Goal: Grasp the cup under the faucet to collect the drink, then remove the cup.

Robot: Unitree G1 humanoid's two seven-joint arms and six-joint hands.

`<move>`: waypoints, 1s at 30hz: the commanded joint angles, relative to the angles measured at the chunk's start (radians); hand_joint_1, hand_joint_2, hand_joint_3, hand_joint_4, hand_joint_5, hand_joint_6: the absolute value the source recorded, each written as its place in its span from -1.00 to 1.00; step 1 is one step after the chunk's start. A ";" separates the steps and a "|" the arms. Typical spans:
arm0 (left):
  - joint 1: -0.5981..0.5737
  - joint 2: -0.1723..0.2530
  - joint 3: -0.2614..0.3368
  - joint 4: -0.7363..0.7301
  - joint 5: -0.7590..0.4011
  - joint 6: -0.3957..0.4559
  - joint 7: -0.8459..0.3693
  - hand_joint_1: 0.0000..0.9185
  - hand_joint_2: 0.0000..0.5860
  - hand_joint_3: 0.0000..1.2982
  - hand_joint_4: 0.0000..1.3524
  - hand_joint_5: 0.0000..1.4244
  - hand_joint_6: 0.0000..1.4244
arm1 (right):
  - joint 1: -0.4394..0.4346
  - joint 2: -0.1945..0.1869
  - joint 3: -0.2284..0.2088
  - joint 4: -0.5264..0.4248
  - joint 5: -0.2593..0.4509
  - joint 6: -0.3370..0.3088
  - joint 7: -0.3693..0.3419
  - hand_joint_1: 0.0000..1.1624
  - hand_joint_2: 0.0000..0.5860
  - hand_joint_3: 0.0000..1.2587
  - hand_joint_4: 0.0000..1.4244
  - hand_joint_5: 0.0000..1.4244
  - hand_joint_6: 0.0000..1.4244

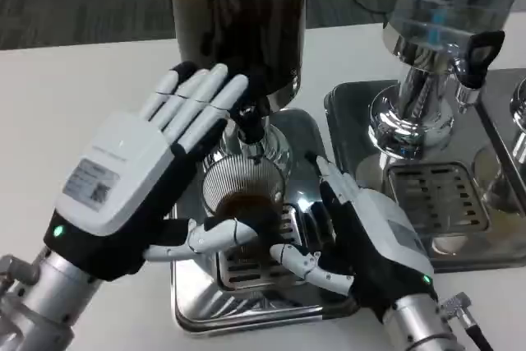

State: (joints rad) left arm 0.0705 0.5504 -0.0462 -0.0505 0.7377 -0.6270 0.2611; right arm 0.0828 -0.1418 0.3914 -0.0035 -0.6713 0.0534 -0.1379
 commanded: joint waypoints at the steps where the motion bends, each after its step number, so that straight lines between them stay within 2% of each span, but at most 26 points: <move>1: 0.059 -0.023 0.041 0.010 0.022 0.095 0.028 -1.00 -0.35 -0.95 -1.00 -1.00 -1.00 | -0.018 -0.006 0.000 0.017 0.016 -0.027 -0.001 -0.35 -0.31 -1.00 -1.00 -1.00 -0.99; 4: 0.099 -0.043 0.074 -0.006 0.005 0.141 0.053 -1.00 -0.35 -0.97 -1.00 -1.00 -1.00 | -0.026 -0.007 -0.005 0.018 0.037 -0.035 0.007 -0.35 -0.31 -1.00 -1.00 -1.00 -0.99; 7: 0.163 -0.071 0.123 -0.004 0.014 0.170 0.128 -1.00 -0.35 -0.98 -1.00 -1.00 -1.00 | -0.049 -0.009 0.007 0.028 0.041 -0.022 0.032 -0.30 -0.30 -1.00 -1.00 -1.00 -0.99; 10: 0.212 -0.071 0.140 0.041 0.014 0.191 0.156 -1.00 -0.34 -1.00 -1.00 -1.00 -1.00 | -0.052 0.008 0.005 0.037 0.056 -0.023 0.020 -0.29 -0.30 -1.00 -1.00 -1.00 -0.99; 17: 0.287 -0.073 0.164 0.085 -0.015 0.209 0.179 -1.00 -0.30 -1.00 -1.00 -1.00 -1.00 | -0.054 0.036 0.000 0.053 0.058 -0.008 0.001 -0.28 -0.30 -1.00 -1.00 -1.00 -1.00; 23: 0.337 -0.072 0.155 0.108 -0.019 0.213 0.190 -1.00 -0.27 -0.99 -1.00 -1.00 -1.00 | -0.062 0.062 -0.008 0.064 0.069 -0.011 -0.009 -0.27 -0.30 -1.00 -1.00 -1.00 -1.00; 25: 0.351 -0.070 0.150 0.117 -0.009 0.218 0.195 -1.00 -0.27 -0.98 -1.00 -1.00 -1.00 | -0.058 0.058 0.000 0.056 0.066 -0.024 -0.002 -0.27 -0.30 -1.00 -1.00 -1.00 -1.00; 28: 0.364 -0.068 0.148 0.138 -0.020 0.219 0.196 -1.00 -0.26 -0.95 -1.00 -1.00 -1.00 | -0.052 0.053 0.008 0.060 0.099 -0.051 0.018 -0.23 -0.30 -1.00 -1.00 -1.00 -1.00; 30: 0.368 -0.067 0.151 0.148 -0.029 0.219 0.196 -1.00 -0.26 -0.95 -1.00 -1.00 -1.00 | -0.055 0.054 0.012 0.060 0.093 -0.044 0.009 -0.23 -0.30 -1.00 -1.00 -1.00 -1.00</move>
State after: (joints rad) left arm 0.4293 0.4818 0.1039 0.0768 0.7196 -0.4138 0.4447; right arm 0.0367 -0.0882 0.4000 0.0524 -0.5813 0.0287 -0.1248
